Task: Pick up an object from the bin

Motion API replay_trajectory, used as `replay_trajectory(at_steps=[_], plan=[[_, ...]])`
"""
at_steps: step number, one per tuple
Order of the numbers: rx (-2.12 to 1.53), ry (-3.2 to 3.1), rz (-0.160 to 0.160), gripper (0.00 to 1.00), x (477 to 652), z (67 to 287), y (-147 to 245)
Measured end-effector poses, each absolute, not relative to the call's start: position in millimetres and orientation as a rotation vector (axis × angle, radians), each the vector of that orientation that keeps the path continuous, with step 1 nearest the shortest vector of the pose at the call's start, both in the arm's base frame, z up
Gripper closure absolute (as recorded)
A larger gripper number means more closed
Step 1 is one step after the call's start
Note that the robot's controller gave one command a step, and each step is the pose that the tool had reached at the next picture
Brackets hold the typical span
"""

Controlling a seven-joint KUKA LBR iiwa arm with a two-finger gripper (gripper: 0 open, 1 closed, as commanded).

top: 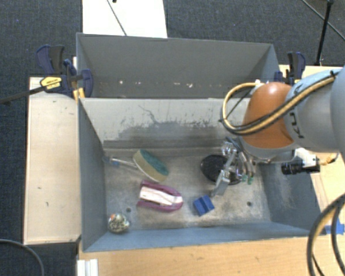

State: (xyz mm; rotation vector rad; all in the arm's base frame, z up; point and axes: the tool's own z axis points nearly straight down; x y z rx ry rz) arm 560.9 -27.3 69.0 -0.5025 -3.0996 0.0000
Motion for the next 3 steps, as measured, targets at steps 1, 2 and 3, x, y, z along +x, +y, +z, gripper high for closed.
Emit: replay_trajectory(at_steps=[1,2,3], plan=[[-0.499,-3.102,0.000,1.00,561.5,70,-28],[-0.956,-2.988,0.000,1.00,552.9,70,4],[-0.916,-3.014,-0.004,1.00,544.9,267,-5]])
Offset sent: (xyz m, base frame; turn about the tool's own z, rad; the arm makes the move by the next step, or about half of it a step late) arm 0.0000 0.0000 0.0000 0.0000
